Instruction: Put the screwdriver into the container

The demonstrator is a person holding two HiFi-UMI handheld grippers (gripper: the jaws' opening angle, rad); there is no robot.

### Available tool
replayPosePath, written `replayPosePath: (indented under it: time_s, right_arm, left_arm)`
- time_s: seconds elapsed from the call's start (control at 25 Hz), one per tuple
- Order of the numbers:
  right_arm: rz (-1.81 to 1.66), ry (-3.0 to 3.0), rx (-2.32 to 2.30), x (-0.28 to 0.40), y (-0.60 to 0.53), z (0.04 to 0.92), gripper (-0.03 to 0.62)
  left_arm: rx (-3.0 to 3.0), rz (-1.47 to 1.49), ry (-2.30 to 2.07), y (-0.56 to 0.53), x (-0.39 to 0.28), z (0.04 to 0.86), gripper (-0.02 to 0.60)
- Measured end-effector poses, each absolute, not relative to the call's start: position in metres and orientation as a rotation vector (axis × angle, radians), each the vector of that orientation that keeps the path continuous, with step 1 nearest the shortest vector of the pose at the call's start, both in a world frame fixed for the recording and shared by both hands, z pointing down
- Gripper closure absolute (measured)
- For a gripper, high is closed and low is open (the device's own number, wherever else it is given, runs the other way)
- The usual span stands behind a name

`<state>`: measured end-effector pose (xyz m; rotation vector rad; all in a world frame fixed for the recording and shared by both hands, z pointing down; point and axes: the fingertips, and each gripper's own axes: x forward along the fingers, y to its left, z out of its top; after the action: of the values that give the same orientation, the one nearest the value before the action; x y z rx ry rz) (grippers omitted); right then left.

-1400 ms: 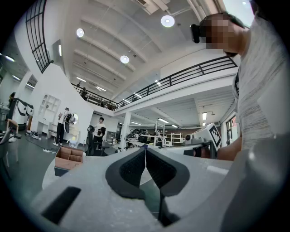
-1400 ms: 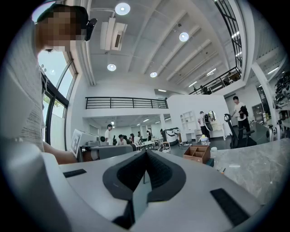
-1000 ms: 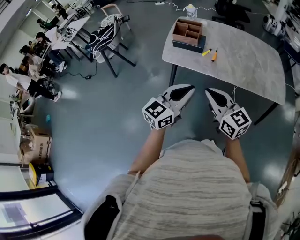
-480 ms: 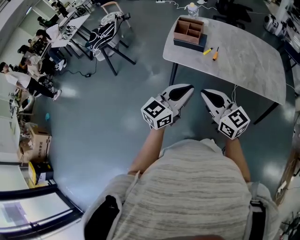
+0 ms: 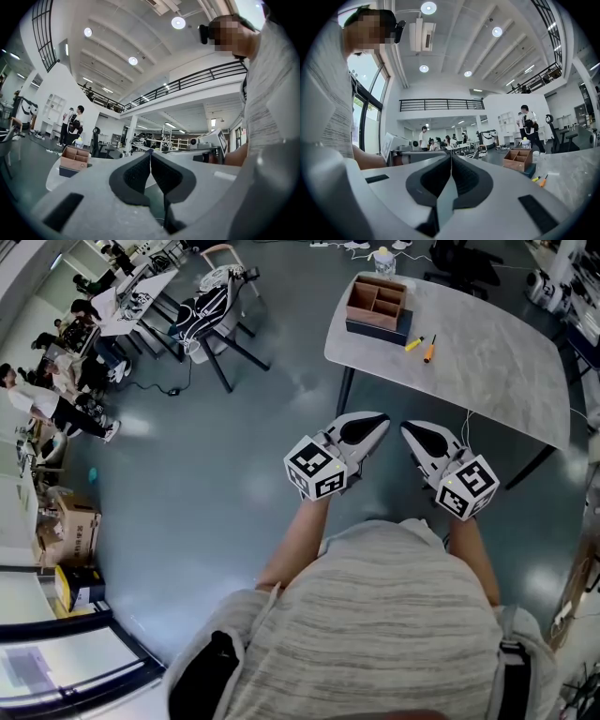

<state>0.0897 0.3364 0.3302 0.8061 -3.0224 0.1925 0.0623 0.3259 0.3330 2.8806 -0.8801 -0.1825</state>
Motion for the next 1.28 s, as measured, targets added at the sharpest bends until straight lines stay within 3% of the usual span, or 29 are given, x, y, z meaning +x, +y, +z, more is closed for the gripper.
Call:
replayPosePath:
  time_s: [0.76, 1.28]
  right_arm:
    - [0.240, -2.925, 0.826, 0.093, 0.332, 0.351, 0.582]
    - [0.321, -2.914, 0.809, 0.105, 0.208, 0.367, 0.582]
  left_arm:
    - [2.826, -0.178, -0.836, 0.319, 0.065, 0.352, 0.563]
    - [2.756, -0.112, -0.818, 0.207, 0.079, 0.374, 0.563]
